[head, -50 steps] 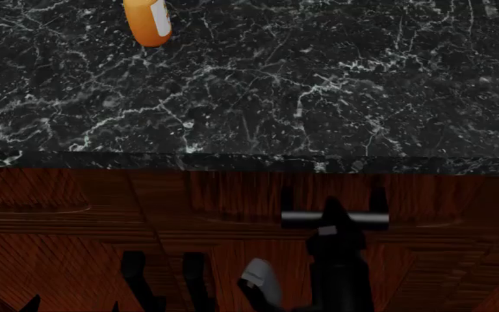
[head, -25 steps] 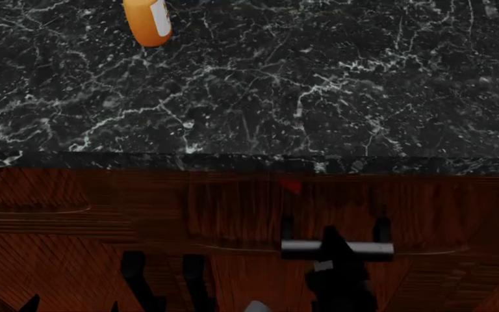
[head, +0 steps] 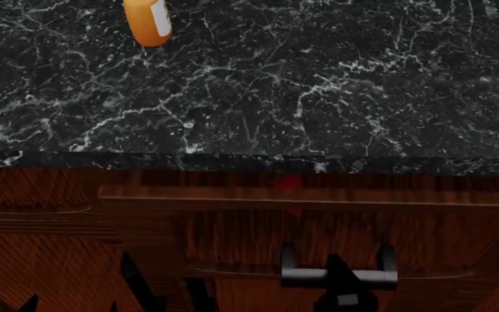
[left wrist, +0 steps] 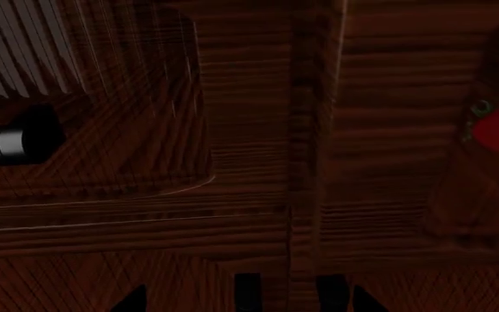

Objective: Open the right drawer.

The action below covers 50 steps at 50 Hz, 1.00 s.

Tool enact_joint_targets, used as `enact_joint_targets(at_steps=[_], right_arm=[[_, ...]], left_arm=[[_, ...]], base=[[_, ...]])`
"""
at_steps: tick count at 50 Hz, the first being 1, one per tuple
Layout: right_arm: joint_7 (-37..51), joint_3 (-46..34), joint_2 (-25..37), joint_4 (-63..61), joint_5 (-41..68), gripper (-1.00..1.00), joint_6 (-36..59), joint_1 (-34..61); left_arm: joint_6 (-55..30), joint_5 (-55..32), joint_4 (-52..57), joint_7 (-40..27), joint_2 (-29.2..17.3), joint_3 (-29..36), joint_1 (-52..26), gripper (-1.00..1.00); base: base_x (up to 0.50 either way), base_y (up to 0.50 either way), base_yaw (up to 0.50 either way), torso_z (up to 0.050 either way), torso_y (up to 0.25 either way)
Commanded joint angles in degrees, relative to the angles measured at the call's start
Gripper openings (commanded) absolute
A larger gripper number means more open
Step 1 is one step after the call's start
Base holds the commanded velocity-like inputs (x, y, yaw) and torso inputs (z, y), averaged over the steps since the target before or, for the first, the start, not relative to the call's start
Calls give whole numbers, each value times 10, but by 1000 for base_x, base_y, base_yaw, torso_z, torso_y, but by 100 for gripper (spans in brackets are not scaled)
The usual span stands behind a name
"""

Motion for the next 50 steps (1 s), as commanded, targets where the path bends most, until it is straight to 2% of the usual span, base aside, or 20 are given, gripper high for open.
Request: enact_joint_targets(at_steps=[1,40,50], right_arm=[[3,-49,-18,-81,-101,-100,24,-15],[-1,-50,-15,-91,-107,-100,27,-20],[-1,-52,-16,-90,-106,-100,25,-20]], left_arm=[[3,1,-4,17,10,-13,0,100],[3,-2,-3,11,5,-6,-1,100],[5,-4,-5,11,4,-5,-2,100]], base=[[0,5,5,0,0],[-1,4,5,1,2],[-170,0,0,1,2]])
